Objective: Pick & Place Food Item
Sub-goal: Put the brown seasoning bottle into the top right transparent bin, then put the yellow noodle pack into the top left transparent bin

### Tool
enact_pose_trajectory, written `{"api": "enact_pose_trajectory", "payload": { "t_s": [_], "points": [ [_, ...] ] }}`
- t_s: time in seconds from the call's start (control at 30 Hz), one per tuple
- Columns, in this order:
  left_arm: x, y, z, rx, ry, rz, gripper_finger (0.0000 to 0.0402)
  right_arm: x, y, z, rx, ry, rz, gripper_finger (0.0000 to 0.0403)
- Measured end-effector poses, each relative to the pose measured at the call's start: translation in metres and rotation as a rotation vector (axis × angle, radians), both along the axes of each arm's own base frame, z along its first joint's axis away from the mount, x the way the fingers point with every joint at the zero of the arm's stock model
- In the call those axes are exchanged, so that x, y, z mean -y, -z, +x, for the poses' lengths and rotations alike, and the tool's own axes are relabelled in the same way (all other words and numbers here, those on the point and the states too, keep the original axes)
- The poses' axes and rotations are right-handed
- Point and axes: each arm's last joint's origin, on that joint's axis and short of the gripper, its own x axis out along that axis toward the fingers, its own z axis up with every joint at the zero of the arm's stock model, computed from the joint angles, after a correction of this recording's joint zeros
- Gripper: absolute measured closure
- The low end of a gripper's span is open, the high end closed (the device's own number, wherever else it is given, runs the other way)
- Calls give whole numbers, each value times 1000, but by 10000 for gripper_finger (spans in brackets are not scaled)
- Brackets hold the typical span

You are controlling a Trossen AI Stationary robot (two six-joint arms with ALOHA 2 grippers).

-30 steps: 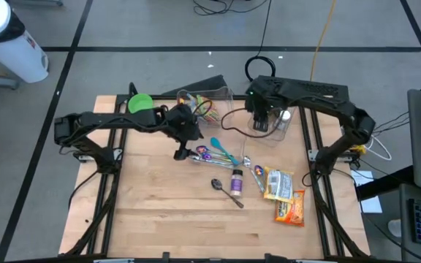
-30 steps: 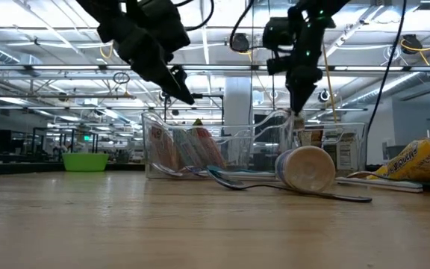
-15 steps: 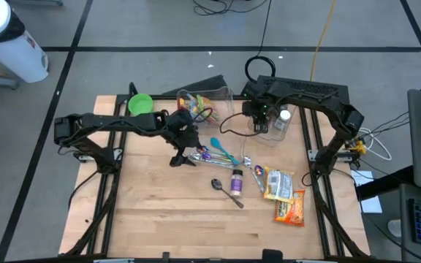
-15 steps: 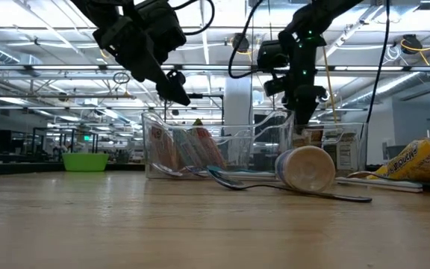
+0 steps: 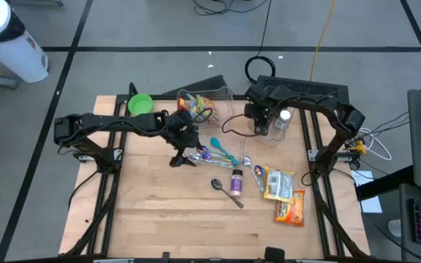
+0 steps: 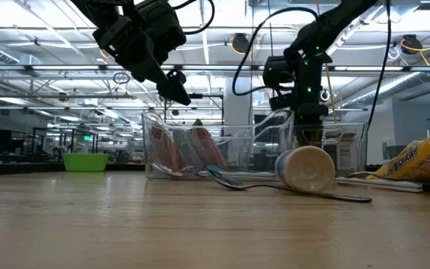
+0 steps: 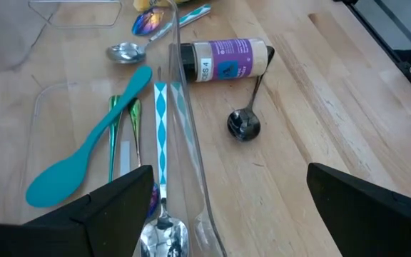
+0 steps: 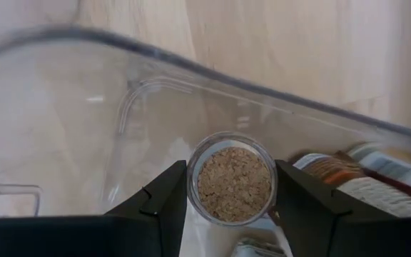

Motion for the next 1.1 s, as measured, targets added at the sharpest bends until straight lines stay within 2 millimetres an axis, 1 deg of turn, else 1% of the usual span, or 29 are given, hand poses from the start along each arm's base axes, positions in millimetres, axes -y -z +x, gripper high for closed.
{"api": "enact_pose_trajectory", "payload": {
  "t_s": [0.13,0.27,0.7,0.77,0.9,0.97,1.03,1.1],
  "points": [
    [0,0,0,2,0,1,23,-2,12,-3,-4,4,6,237],
    [-1,-1,1,8,-3,3,23,-5,20,-3,15,-8,3,237],
    [-1,-1,1,10,-13,-6,23,-4,20,-1,49,-25,-7,237],
    [-1,-1,1,9,-14,-7,23,-4,20,0,51,-27,-8,219],
    [-1,-1,1,9,-14,-7,23,-3,20,0,48,-7,-29,142],
    [-1,-1,1,9,-15,-7,23,-3,19,-1,37,0,-51,113],
    [-1,-1,1,9,-15,-7,23,-3,14,-2,42,0,-71,94],
    [-1,-1,1,8,-22,2,23,-5,9,-3,55,-2,-85,83]
  ]
}}
